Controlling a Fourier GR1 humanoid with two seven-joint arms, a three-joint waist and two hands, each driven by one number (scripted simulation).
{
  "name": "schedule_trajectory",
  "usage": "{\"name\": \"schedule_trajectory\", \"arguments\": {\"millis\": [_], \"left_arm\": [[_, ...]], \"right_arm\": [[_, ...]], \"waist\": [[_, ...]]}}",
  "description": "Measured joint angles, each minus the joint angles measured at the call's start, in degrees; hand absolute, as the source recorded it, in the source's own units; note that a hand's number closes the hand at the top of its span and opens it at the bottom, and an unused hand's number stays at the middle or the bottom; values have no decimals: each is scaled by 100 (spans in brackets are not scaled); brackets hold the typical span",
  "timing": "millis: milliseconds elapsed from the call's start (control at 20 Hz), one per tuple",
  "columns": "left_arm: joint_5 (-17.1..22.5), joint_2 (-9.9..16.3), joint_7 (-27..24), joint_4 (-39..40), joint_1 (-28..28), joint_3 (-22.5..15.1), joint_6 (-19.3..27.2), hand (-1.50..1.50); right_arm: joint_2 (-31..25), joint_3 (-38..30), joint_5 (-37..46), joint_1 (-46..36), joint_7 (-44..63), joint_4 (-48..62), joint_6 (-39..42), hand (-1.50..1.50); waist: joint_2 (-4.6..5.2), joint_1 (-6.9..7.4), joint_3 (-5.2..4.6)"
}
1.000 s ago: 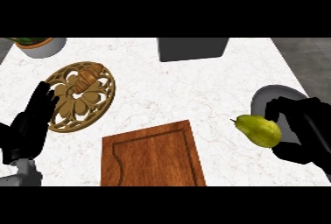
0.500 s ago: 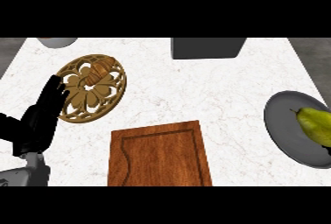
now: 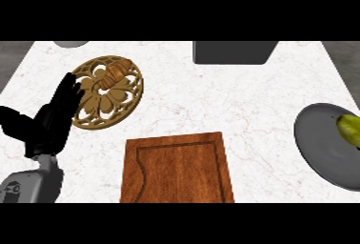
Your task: Pick the pear from the cutting board and place it in the pan
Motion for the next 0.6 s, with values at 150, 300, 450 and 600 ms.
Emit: {"name": "schedule_trajectory", "arguments": {"millis": [150,300,450,600], "left_arm": [[37,4,-15,-48,64,26,-56,0],[-20,-78,-22,-54,70,-53,-30,0],[-14,-58,-33,-24,26,-31,-62,0],[49,-2,-22,74,-90,42,-127,0]], "right_arm": [[370,114,228,-325,-541,792,-9,150],[691,152,502,-766,-1021,1800,-86,150],[903,158,666,-1186,-1030,2678,11,-150],[1071,81,655,-1536,-941,3474,241,-150]], "waist": [[2,30,-1],[8,54,1],[19,89,3],[27,101,4]]}}
